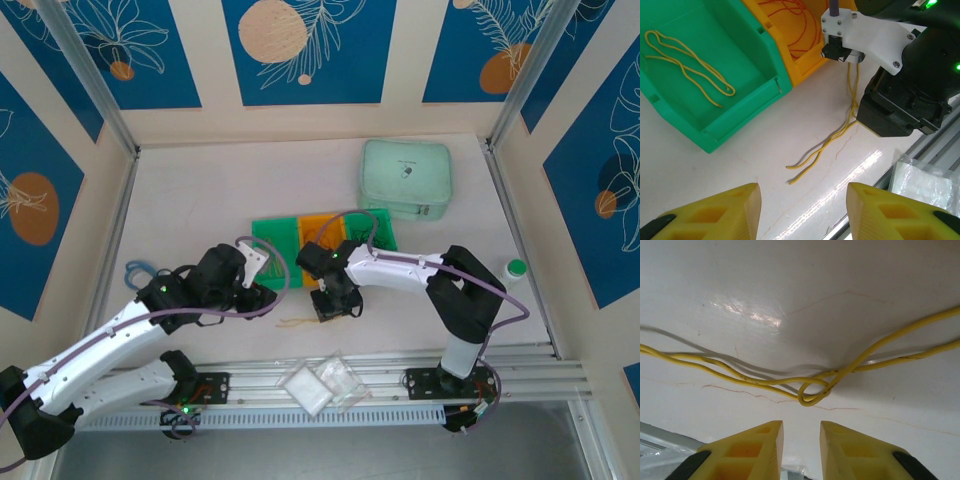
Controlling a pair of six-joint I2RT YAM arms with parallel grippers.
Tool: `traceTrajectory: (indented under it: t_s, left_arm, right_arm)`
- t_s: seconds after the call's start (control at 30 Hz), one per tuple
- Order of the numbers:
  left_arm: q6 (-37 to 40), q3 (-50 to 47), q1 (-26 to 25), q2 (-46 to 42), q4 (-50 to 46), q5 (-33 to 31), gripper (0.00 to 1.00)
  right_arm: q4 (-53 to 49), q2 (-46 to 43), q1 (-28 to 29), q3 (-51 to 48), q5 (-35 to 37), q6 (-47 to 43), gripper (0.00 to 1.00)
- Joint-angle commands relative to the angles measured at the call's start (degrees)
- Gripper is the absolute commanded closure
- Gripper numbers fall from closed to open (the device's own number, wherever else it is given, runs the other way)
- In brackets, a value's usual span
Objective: Untangle the cables
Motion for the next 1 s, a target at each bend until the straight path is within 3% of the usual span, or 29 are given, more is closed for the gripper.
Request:
traceTrajectory:
  t_s: [0.0, 0.77, 0.97]
  left_arm:
    - [-0.13, -0.66, -0.02, -0.83, -1.26, -0.84, 0.52]
    - [0.79, -0.64, 0.16, -0.18, -1.0, -0.93, 0.52]
    - [0.73, -0.72, 0.16, -0.66, -1.25, -0.99, 0.52]
  right_arm:
    - [0.47, 0.61, -0.06, -0.78, -1.39, 1.48, 0.74]
    - [-1.45, 1.5, -1.18, -1.32, -0.52, -0.05, 0.82]
    - [-0.97, 2.21, -1.26, -1.22, -1.3, 0.6, 0.76]
